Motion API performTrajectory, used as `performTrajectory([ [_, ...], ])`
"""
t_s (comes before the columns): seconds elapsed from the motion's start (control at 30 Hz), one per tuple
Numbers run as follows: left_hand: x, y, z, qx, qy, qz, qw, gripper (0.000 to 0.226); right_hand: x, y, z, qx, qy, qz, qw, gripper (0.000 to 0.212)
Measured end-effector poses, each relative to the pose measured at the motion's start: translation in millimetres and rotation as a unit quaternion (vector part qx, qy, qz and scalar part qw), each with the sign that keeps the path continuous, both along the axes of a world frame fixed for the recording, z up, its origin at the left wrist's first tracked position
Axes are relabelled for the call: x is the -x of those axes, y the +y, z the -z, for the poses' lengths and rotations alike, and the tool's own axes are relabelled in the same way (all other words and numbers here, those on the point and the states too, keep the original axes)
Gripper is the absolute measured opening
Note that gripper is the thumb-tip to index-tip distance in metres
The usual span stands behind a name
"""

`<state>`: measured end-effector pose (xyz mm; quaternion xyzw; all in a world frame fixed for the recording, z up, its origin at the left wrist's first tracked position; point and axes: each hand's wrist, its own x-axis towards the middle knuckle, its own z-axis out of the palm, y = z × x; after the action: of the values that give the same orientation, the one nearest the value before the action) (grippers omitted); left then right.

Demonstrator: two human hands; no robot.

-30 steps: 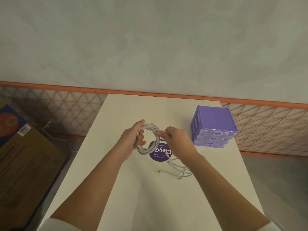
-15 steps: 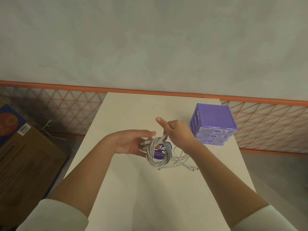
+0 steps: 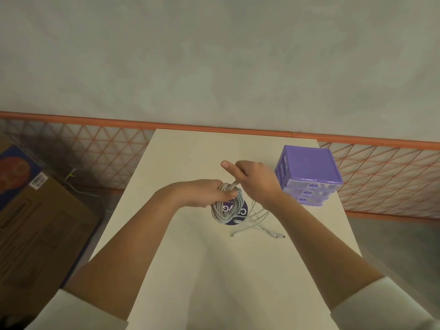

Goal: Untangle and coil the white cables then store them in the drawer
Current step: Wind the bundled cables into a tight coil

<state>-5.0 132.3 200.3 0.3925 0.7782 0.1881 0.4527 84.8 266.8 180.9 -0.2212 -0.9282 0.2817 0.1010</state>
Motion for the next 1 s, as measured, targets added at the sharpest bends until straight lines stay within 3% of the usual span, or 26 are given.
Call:
performTrajectory([
  [0.07,3.3,-6.0,0.6,-0.034,-0.051,-0.037,0.997,0.031,-2.5,3.9,-5.0,0.174,0.048,-0.041,0.983,0.049],
  [0.13,11.0,-16.1,-1.4,-0.066,-0.105,-0.069,0.99,0.017,-7.0,13.9,-9.9,0.309,0.083,-0.072,0.945,0.02],
  [0.2,21.7,-26.8,-2.5,-0.084,-0.139,-0.088,0.983,0.016,-12.3,23.4,-11.9,0.289,0.048,-0.097,0.951,0.016],
  [0.33,32.0,-42.8,-2.0,-0.107,-0.223,-0.106,0.963,0.019,-11.8,29.8,-6.1,0.125,-0.073,-0.11,0.983,0.013],
  [0.4,31.5,-47.8,-0.7,-0.13,-0.278,-0.121,0.944,0.025,-8.3,27.8,-0.5,0.08,-0.089,-0.116,0.986,0.02],
  [0.5,27.4,-47.7,5.3,-0.16,-0.321,-0.147,0.922,0.041,-4.0,23.0,11.2,0.127,-0.057,-0.085,0.987,0.016],
  [0.63,21.6,-43.3,10.3,-0.166,-0.247,-0.198,0.934,0.054,-2.8,19.4,29.3,0.125,-0.004,-0.014,0.992,0.025],
  [0.73,27.4,-46.0,11.6,-0.224,-0.323,-0.257,0.883,0.054,-5.7,19.8,44.3,0.176,0.027,0.06,0.982,0.044],
  [0.83,33.5,-49.0,13.5,-0.263,-0.37,-0.302,0.838,0.053,-9.5,22.5,60.4,0.23,0.003,0.105,0.968,0.055],
  [1.0,43.7,-54.7,24.7,-0.335,-0.417,-0.362,0.763,0.052,-24.5,25.4,86.0,0.275,-0.076,0.144,0.948,0.042],
])
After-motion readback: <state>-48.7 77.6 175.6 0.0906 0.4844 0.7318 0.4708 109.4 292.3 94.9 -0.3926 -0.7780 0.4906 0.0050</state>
